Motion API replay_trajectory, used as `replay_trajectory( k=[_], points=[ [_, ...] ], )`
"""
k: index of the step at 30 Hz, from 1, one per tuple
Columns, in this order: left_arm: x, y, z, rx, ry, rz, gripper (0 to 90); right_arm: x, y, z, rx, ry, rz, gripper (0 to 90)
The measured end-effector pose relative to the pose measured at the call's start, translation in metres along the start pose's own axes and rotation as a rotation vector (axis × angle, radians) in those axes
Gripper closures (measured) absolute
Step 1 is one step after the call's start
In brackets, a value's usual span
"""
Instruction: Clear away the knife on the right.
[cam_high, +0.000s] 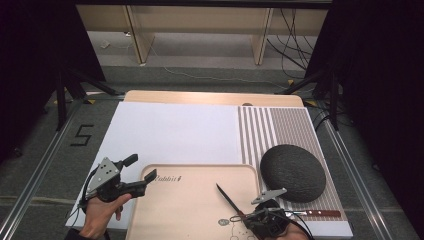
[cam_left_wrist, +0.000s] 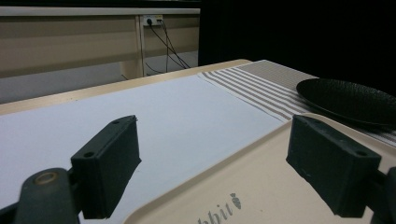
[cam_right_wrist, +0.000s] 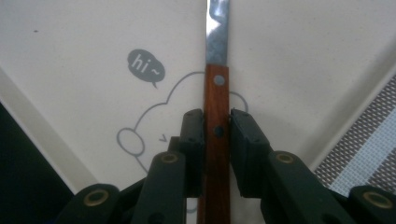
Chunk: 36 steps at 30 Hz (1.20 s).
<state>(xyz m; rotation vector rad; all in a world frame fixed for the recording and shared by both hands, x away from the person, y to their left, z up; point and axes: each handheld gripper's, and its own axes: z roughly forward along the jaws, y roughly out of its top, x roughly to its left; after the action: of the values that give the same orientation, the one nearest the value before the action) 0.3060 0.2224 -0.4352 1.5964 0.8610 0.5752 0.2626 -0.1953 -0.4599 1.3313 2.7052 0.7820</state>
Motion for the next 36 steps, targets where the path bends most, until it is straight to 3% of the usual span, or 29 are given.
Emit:
replay_trajectory(
  k=[2, 8, 10, 12, 15, 17, 20, 23, 24, 31, 36],
  points=[
    [0.0, 0.0, 0.0, 0.0, 0.0, -0.002, 16.2, 0.001, 0.001, 0.0, 0.0, -0.012, 0.003, 75.4],
    [0.0, 0.0, 0.0, 0.002, -0.003, -0.002, 16.2, 0.0, 0.004, -0.003, -0.024, 0.034, 0.012, 46.8],
    [-0.001, 0.0, 0.0, 0.001, -0.002, 0.0, 16.2, 0.001, 0.006, -0.006, -0.039, 0.068, 0.046, 41.6],
    [-0.001, 0.0, 0.0, 0.001, -0.004, 0.0, 16.2, -0.001, 0.007, -0.008, -0.06, 0.129, 0.05, 37.4],
    [-0.001, 0.0, 0.001, 0.001, -0.004, 0.001, 16.2, 0.003, 0.009, -0.011, -0.097, 0.186, 0.035, 26.7],
    [-0.001, 0.0, 0.001, 0.0, -0.004, 0.001, 16.2, 0.007, 0.01, -0.012, -0.101, 0.202, 0.02, 26.0],
    [0.0, 0.0, 0.001, 0.001, -0.004, 0.001, 16.2, 0.015, 0.013, -0.01, -0.093, 0.197, -0.016, 28.3],
    [-0.001, 0.0, 0.001, 0.002, -0.006, 0.0, 16.2, 0.024, 0.015, -0.006, -0.08, 0.059, -0.08, 41.0],
    [-0.001, 0.0, 0.001, 0.002, -0.009, 0.002, 16.2, 0.026, 0.016, -0.004, -0.068, 0.041, -0.093, 44.1],
    [-0.001, 0.0, 0.002, 0.004, -0.015, 0.001, 16.4, 0.032, 0.02, 0.003, -0.031, -0.023, -0.15, 66.5],
    [-0.001, 0.0, 0.002, 0.008, -0.015, 0.005, 16.5, 0.032, 0.021, 0.008, -0.004, -0.075, -0.175, 76.9]
  ],
)
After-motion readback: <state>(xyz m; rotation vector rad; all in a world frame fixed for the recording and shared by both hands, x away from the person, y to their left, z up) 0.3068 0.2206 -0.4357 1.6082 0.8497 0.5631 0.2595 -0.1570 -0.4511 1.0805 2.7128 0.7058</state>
